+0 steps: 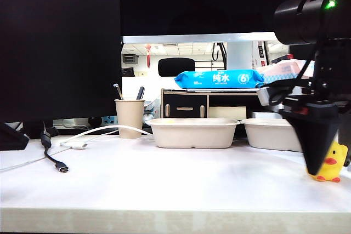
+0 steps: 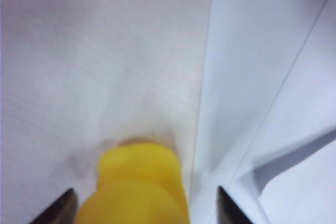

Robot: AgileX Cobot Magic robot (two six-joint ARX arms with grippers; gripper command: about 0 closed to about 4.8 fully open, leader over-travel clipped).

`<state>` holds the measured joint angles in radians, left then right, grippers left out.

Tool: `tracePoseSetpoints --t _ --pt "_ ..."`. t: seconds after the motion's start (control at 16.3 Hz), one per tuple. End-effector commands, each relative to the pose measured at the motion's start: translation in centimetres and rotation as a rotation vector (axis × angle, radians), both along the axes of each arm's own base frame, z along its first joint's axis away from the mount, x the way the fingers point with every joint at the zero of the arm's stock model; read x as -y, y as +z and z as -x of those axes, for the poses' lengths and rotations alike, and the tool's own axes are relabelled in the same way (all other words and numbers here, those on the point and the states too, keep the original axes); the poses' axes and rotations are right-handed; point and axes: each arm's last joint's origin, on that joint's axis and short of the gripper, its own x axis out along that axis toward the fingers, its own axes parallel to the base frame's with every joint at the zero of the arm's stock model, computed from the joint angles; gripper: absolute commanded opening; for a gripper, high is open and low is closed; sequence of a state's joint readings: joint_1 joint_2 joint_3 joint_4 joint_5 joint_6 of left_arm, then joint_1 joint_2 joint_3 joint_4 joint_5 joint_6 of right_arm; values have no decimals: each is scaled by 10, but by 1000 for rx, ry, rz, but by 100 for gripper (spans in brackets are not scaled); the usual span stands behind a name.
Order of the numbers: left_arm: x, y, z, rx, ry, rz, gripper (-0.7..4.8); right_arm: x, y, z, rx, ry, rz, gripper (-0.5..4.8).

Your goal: Put the dolls with similar colors into the same paper box, while dolls with different colors go into separate paper boxes.

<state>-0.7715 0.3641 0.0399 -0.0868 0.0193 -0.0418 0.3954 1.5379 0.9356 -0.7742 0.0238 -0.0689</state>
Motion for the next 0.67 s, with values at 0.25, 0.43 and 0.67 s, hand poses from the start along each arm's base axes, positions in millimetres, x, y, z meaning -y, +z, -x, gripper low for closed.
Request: tracePoseSetpoints --t 0.25,0.43,0.67 --pt "1 3 0 13 -3 13 -5 0 0 0 -1 -1 1 209" --pt "1 3 -1 13 -3 13 -5 0 0 0 2 -1 0 181" --pt "1 3 0 13 -3 13 -5 -1 1 -1 16 -1 -7 147"
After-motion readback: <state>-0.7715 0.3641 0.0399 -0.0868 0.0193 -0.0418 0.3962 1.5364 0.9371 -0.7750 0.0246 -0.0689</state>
